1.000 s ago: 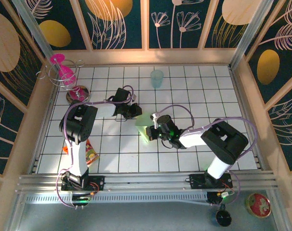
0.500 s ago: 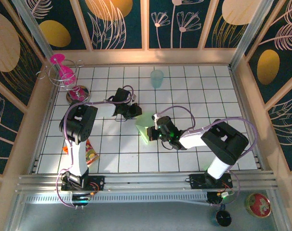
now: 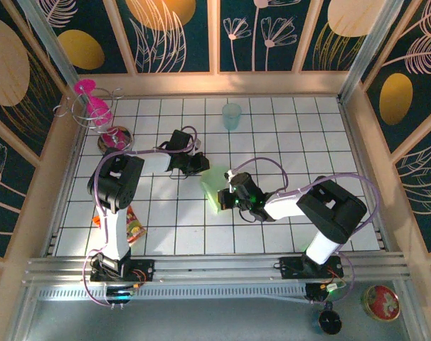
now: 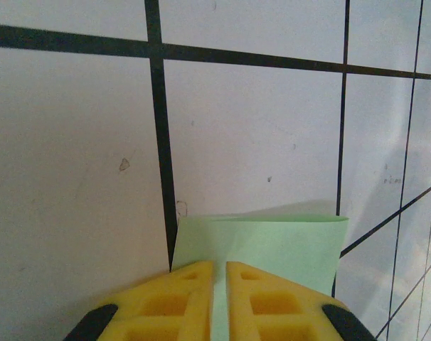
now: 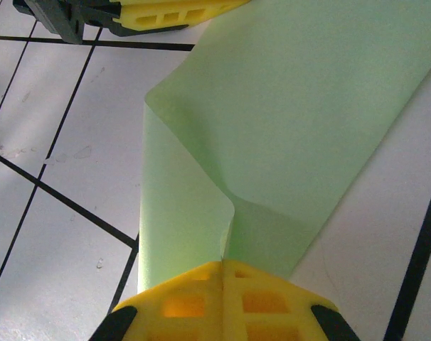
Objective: Fold a paper plane with a square sheet of paper (pick it up from the middle)
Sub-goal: Third fold the triangle at the center of the table.
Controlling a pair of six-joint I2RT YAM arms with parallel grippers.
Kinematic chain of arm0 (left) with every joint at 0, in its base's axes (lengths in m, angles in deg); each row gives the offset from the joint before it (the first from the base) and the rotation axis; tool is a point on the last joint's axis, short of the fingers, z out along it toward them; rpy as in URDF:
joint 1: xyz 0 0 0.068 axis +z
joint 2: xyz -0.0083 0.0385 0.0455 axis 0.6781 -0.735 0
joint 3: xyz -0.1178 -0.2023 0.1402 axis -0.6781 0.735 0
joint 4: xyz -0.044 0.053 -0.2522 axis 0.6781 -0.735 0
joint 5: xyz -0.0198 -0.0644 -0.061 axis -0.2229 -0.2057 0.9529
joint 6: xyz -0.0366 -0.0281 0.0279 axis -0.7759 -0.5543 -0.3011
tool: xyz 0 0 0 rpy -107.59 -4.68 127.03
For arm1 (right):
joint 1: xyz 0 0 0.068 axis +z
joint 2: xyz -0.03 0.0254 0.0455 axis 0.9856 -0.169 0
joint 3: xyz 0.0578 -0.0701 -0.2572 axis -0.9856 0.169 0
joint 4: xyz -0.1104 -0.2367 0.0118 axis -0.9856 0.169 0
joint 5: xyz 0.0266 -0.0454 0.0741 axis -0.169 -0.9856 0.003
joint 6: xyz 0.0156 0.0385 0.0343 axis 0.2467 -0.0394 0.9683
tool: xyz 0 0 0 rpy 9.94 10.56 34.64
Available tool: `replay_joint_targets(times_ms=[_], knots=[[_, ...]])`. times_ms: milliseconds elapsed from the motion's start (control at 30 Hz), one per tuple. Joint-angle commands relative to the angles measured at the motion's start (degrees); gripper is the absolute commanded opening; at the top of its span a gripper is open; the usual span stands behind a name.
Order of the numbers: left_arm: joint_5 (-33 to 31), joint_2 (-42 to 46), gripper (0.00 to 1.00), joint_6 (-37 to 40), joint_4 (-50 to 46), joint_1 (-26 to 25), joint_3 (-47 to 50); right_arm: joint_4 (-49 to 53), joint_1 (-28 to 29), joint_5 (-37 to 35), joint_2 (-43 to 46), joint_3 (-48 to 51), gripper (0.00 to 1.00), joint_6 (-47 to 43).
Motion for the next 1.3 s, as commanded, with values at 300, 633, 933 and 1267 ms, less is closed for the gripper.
replay_joint_targets(times_ms=[300,633,933,1267], knots=[[-1.3,-1.3,0.13,-0.2,-1.5,-0.4,0.8,1.1,0.4,0.6,-1.8,-2.6,0.00,0.0],[-1.2,-1.2,0.13,-0.4,-1.4,-0.4,0.7,2.4,0.4,0.5,-2.7,-3.2,0.00,0.0],[-2.9,3.8,0.15,1.5,-5.5,-0.4,-1.0,4.1,0.2,1.3,-4.2,-4.1,0.00,0.3],[-2.7,16.7,0.27,-7.8,-1.3,-0.6,8.0,4.0,0.0,2.0,-4.1,-4.3,0.00,0.1]])
